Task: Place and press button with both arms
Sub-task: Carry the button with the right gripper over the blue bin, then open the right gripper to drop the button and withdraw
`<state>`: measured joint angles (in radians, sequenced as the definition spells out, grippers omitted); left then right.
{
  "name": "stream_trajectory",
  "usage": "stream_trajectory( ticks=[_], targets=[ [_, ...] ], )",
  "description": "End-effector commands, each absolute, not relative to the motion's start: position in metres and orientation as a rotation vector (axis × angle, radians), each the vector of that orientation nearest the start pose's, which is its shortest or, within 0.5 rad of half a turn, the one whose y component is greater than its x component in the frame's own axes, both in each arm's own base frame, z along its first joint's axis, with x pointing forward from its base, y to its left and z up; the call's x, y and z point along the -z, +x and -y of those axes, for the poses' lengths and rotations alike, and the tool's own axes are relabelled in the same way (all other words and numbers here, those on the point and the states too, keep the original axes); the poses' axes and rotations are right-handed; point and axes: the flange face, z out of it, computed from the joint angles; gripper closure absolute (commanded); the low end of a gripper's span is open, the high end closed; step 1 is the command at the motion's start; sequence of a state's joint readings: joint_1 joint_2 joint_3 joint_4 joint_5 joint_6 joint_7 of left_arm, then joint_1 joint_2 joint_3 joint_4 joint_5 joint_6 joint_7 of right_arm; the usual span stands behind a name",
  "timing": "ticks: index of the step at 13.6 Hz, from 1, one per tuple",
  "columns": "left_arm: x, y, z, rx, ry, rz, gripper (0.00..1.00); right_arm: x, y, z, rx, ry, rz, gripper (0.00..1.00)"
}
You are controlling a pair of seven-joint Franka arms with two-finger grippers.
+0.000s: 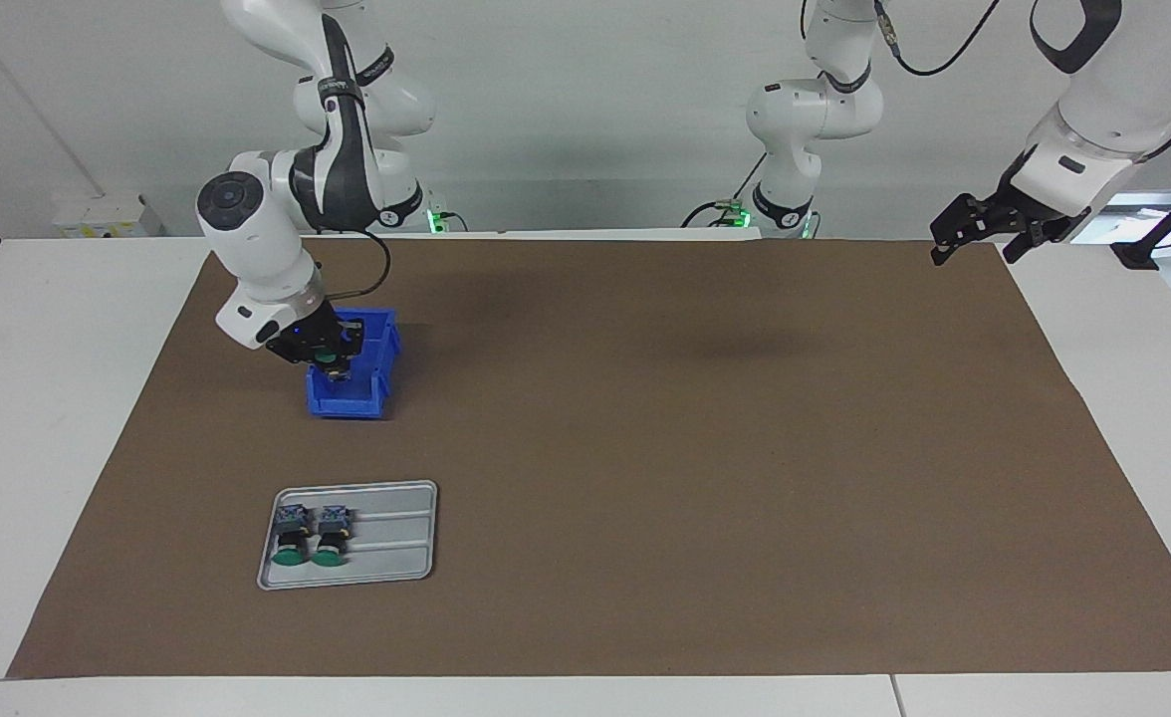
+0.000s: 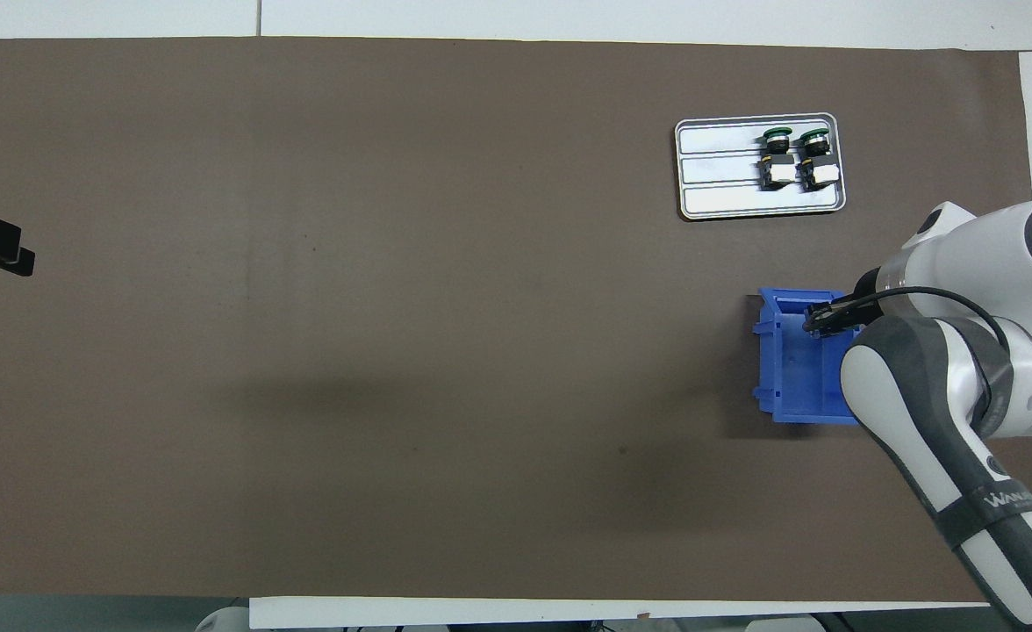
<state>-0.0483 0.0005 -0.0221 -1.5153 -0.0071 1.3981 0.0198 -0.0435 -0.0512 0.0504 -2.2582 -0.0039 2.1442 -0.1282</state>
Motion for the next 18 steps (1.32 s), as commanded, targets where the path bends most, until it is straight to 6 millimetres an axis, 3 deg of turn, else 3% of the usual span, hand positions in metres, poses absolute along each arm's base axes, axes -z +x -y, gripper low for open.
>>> stream_trajectory(
  ticks=[1,6,10,11,12,14,16,18],
  targets=[
    [-0.646,0.532,0.041,-0.194,-3.144,-0.17,0.0,-0.371,0.494,-0.002,-0.104,-3.12,0.217,0.99],
    [-0.651,0.529,0.037,-0.177,-3.119,-0.165,0.0,-0.356,0.495,-0.006,-0.121,-3.119,0.214,0.9],
    [-0.655,0.526,0.034,-0.171,-3.097,-0.173,0.0,-0.358,0.498,-0.007,-0.117,-3.118,0.219,0.48],
    [-0.654,0.526,0.035,-0.177,-3.093,-0.176,0.0,-0.367,0.505,-0.006,-0.088,-3.121,0.221,0.35],
    [-0.656,0.521,0.039,-0.191,-3.088,-0.189,0.0,-0.382,0.512,-0.008,-0.06,-3.123,0.226,0.02],
    [-0.656,0.519,0.044,-0.2,-3.086,-0.205,0.0,-0.424,0.526,-0.011,-0.026,-3.124,0.235,0.0],
    [-0.656,0.516,0.049,-0.217,-3.083,-0.24,0.0,-0.489,0.544,-0.008,-0.002,-3.124,0.231,0.0],
    [-0.656,0.515,0.046,-0.227,-3.085,-0.239,0.0,-0.553,0.547,-0.002,-0.043,-3.128,0.212,0.0]
  ],
)
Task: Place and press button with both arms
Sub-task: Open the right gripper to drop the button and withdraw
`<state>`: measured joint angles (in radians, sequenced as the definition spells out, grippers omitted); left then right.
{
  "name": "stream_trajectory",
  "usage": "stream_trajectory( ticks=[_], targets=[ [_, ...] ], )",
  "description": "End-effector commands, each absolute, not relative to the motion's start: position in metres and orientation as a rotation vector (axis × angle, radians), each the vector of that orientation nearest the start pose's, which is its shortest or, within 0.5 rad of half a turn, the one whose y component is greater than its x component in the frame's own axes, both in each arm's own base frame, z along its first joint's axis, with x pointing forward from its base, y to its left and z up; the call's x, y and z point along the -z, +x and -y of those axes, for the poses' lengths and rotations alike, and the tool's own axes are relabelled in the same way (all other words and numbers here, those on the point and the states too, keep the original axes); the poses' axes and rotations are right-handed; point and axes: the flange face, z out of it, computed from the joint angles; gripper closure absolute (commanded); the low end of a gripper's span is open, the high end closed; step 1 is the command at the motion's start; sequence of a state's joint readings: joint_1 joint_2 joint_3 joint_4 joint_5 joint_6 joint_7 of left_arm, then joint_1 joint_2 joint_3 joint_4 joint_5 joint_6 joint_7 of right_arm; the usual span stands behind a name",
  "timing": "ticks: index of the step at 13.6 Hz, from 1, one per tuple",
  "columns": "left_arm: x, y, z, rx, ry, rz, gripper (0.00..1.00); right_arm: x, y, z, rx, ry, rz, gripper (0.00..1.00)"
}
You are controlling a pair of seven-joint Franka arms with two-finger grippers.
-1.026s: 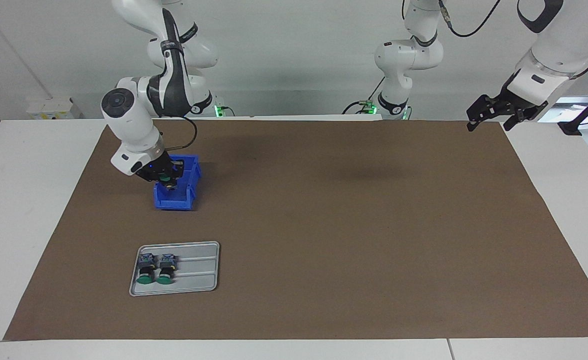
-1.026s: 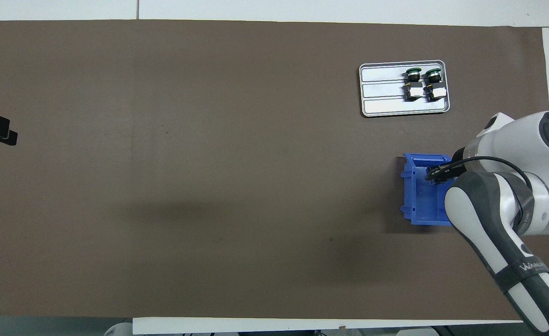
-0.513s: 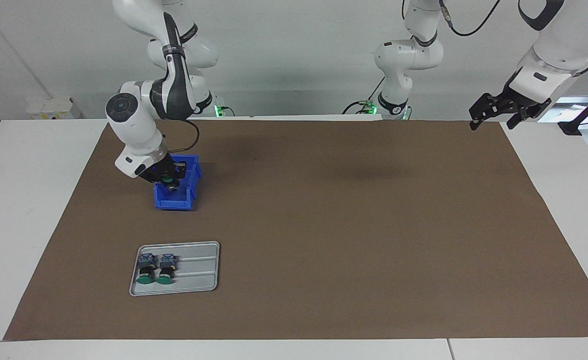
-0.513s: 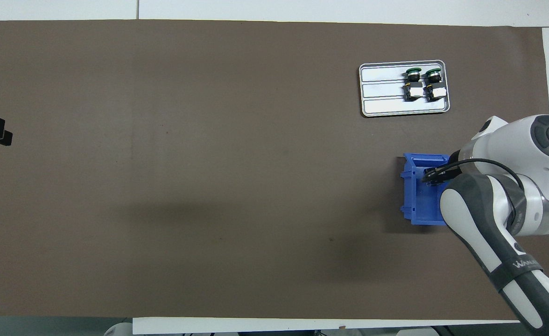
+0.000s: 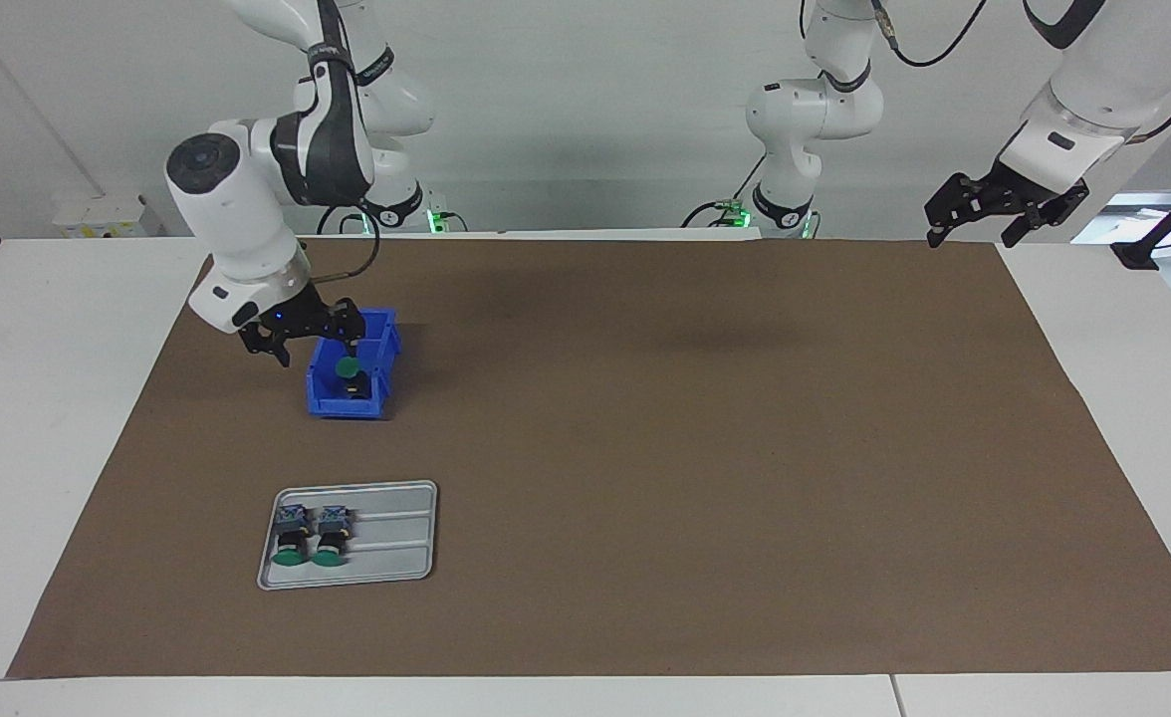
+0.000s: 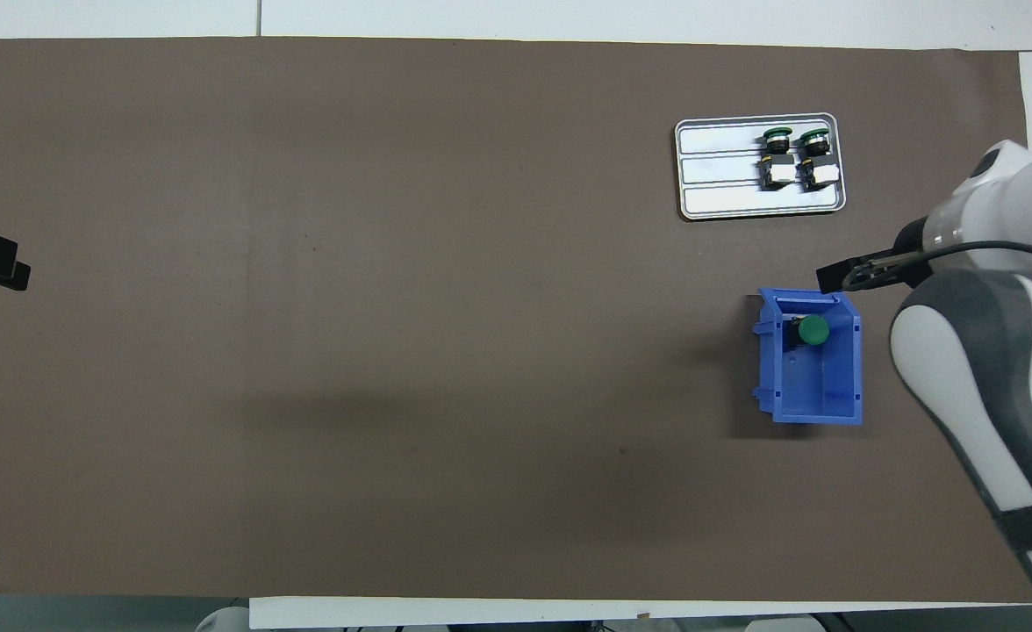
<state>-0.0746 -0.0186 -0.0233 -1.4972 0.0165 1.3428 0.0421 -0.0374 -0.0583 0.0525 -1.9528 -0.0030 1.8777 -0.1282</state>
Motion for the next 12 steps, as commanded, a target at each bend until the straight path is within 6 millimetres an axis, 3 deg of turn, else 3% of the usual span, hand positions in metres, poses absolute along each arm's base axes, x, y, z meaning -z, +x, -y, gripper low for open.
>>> stream_trajectory(
  ticks=[1,3,4,8,10,12],
  targets=[
    [-0.656,0.515,0.046,-0.23,-3.083,-0.271,0.0,-0.573,0.545,0.005,-0.063,-3.135,0.198,0.0],
    [-0.658,0.513,0.044,-0.213,-3.082,-0.336,0.0,-0.603,0.538,0.029,-0.113,-3.135,0.133,0.0],
    [-0.657,0.51,0.043,-0.211,-3.084,-0.328,0.0,-0.604,0.542,0.031,-0.126,-3.137,0.125,0.0],
    [-0.66,0.505,0.037,-0.211,-3.088,-0.319,0.0,-0.605,0.546,0.028,-0.128,-3.151,0.135,0.0],
    [-0.66,0.505,0.039,-0.209,-3.087,-0.321,0.0,-0.61,0.542,0.013,-0.133,-3.173,0.157,0.0],
    [-0.659,0.506,0.04,-0.206,-3.087,-0.324,0.0,-0.613,0.54,0.016,-0.127,-3.181,0.145,0.0]
  ],
)
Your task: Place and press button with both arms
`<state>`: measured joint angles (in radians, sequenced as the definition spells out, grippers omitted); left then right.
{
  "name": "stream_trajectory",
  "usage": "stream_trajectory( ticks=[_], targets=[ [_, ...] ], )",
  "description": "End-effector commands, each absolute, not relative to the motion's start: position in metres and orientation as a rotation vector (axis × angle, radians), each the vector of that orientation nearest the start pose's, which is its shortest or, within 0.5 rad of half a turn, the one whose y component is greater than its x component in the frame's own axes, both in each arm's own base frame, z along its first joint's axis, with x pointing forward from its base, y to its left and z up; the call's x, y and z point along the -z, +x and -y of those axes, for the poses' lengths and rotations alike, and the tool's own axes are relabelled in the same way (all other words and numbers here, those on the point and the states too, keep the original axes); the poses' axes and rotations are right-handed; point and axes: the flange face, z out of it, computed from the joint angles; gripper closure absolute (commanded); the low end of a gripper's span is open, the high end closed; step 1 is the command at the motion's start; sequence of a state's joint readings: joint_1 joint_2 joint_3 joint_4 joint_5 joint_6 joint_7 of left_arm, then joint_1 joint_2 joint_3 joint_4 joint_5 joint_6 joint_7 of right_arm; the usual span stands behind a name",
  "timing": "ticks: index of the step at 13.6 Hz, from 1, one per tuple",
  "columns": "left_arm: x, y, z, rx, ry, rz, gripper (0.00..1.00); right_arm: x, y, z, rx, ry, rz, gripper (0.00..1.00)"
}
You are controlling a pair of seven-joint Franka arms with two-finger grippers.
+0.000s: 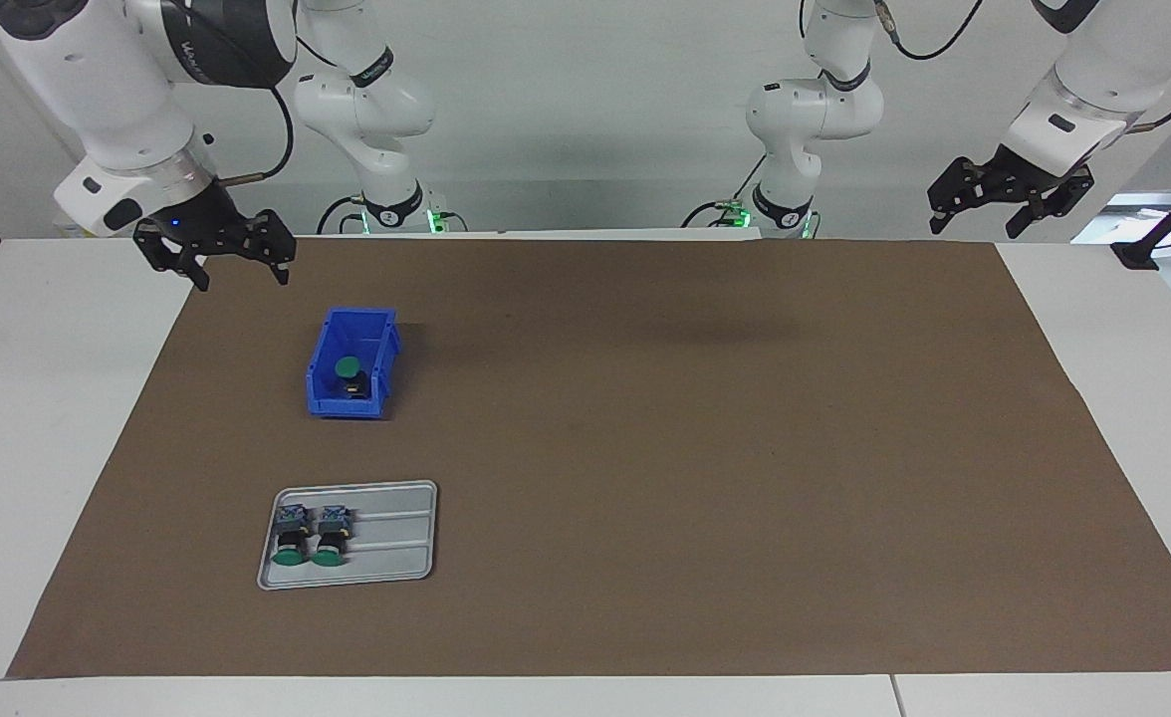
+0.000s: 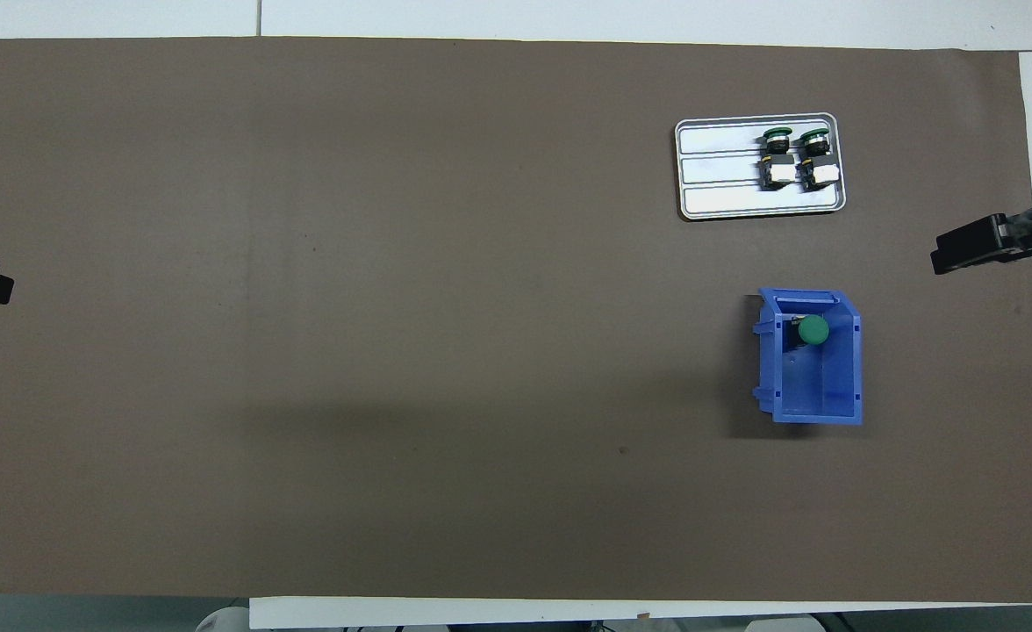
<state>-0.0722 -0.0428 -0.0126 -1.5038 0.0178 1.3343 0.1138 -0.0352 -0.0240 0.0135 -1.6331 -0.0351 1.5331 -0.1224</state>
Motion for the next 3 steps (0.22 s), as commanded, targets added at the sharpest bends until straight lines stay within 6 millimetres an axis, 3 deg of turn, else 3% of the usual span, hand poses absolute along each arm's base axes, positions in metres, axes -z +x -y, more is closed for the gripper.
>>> stream_trajectory(
  ticks=[1,3],
  targets=[
    [-0.6602,0.505,0.0402,-0.204,-3.087,-0.326,0.0,-0.6142,0.5388,0.0108,-0.129,-3.18,0.159,0.0],
    [-0.6602,0.5047,0.0441,-0.203,-3.085,-0.338,0.0,-0.6159,0.5379,0.0068,-0.124,-3.182,0.164,0.0]
  ],
)
